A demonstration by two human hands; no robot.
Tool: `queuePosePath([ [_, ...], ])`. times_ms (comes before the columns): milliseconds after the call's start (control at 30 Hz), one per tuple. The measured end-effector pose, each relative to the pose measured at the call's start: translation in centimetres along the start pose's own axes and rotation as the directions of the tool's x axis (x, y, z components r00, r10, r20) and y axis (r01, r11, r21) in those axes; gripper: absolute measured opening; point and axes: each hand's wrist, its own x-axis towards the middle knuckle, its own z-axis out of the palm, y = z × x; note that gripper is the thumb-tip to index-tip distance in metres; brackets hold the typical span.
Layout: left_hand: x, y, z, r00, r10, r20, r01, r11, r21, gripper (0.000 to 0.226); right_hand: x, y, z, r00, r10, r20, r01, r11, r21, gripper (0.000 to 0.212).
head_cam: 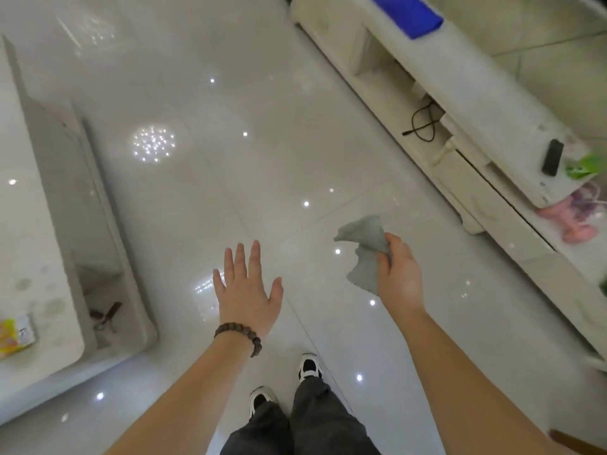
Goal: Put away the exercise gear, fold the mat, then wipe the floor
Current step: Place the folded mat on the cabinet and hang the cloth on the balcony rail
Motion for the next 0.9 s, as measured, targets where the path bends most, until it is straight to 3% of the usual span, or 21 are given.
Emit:
queuePosePath([
  [233,-1.9,5.7,-7.0,0.994,0.093,-0.049,-0.091,0.995,0.035,0.073,-5.1,-2.9,-9.2,0.989,0.003,-0.149,0.008,0.998,0.069,0.03],
  [467,-4.2,11.3,-8.7,0.95,0.309,-0.039,-0.307,0.951,0.048,0.073,-9.9,-2.5,-13.0,0.944,0.099,-0.315,-0.059,0.989,0.135,0.031],
  [633,-6.6,13.7,-8.2,0.875,0.483,0.015,-0.483,0.873,0.066,0.074,-14.7,-1.1,-15.3,0.889,0.174,-0.423,-0.112,0.979,0.168,0.032],
  [900,-14.3,19.4,-5.3,0.685,0.714,0.145,-0.725,0.688,0.035,0.074,-26.3,3.8,-18.5,0.681,0.348,-0.644,-0.303,0.935,0.185,0.033],
])
